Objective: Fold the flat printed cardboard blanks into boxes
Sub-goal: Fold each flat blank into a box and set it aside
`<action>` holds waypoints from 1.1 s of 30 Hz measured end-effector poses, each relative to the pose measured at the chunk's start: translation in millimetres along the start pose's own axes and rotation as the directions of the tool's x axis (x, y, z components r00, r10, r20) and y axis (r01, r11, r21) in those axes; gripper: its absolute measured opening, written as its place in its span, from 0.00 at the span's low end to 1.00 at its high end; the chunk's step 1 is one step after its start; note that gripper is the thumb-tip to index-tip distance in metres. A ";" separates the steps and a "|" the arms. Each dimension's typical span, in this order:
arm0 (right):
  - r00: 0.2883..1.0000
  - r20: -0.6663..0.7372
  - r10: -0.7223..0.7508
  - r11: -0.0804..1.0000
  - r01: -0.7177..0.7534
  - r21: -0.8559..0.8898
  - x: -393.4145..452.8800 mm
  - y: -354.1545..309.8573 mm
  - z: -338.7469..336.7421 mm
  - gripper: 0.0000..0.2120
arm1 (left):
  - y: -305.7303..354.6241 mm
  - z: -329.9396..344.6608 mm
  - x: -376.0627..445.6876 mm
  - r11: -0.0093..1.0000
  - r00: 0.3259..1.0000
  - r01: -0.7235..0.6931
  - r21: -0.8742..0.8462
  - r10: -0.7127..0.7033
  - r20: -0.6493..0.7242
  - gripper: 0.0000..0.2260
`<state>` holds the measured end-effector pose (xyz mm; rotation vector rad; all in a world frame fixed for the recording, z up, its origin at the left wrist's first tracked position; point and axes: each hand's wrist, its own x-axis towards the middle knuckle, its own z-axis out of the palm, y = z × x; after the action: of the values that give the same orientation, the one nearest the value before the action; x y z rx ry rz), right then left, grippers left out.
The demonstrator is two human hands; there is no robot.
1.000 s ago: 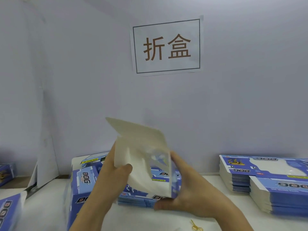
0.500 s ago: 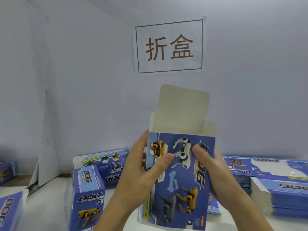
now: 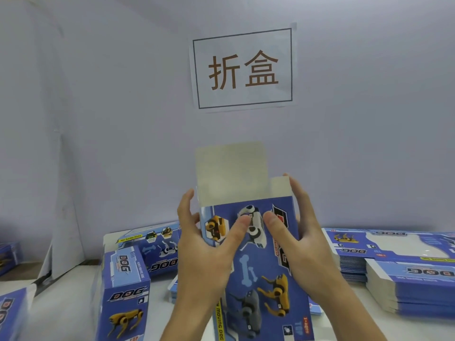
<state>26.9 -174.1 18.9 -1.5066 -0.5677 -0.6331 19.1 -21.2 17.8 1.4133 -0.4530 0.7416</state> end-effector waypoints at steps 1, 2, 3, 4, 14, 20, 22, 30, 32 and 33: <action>1.000 -0.014 -0.011 1.000 0.011 0.009 -0.1 -0.4 1.7 0.33 | 0.1 0.1 0.5 1.000 1.000 -0.019 0.006 0.019 -0.011 0.38; 0.999 -0.038 -0.029 1.000 0.029 0.010 -0.3 0.0 3.2 0.35 | 0.9 -0.1 0.5 0.999 0.999 -0.038 0.016 0.039 -0.009 0.38; 0.997 -0.065 -0.048 0.999 0.048 -0.002 -0.5 2.6 4.1 0.36 | 2.2 0.1 0.4 0.998 0.998 -0.058 0.037 0.059 -0.005 0.37; 0.995 -0.086 -0.060 0.998 0.058 -0.021 -1.1 5.6 4.8 0.36 | 2.9 0.6 0.3 0.995 0.997 -0.077 0.056 0.077 0.001 0.36; 0.999 0.053 0.004 0.998 -0.007 0.061 -0.9 -0.2 4.2 0.14 | -4.9 -0.3 -0.5 0.998 0.999 -0.029 0.047 0.028 0.018 0.18; 0.991 0.083 0.103 0.987 -0.112 0.111 4.6 -20.9 3.2 0.25 | 3.3 1.6 -5.2 0.999 0.999 0.029 0.017 -0.028 -0.046 0.26; 0.998 0.016 0.064 0.992 -0.065 0.108 3.9 -21.2 8.7 0.19 | 7.7 3.6 -5.0 0.999 0.996 0.030 -0.029 -0.032 -0.086 0.20; 0.976 0.191 0.102 0.995 -0.103 -0.004 -1.9 -14.1 -3.1 0.23 | 6.1 -3.3 0.3 0.998 0.998 0.060 0.001 -0.060 0.012 0.19; 0.993 0.113 0.042 0.999 -0.038 -0.036 -1.0 -11.3 -5.2 0.24 | 1.3 -10.1 4.1 0.993 0.990 0.118 -0.006 -0.117 0.083 0.23; 0.999 0.031 0.010 1.000 -0.009 -0.020 0.7 -8.9 -6.8 0.24 | -1.7 -13.9 6.0 0.989 0.981 0.146 0.014 -0.146 0.131 0.26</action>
<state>20.9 -180.7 25.9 -1.5398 -0.5795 -0.6103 22.5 -6.3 18.9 1.4884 -0.4449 0.5330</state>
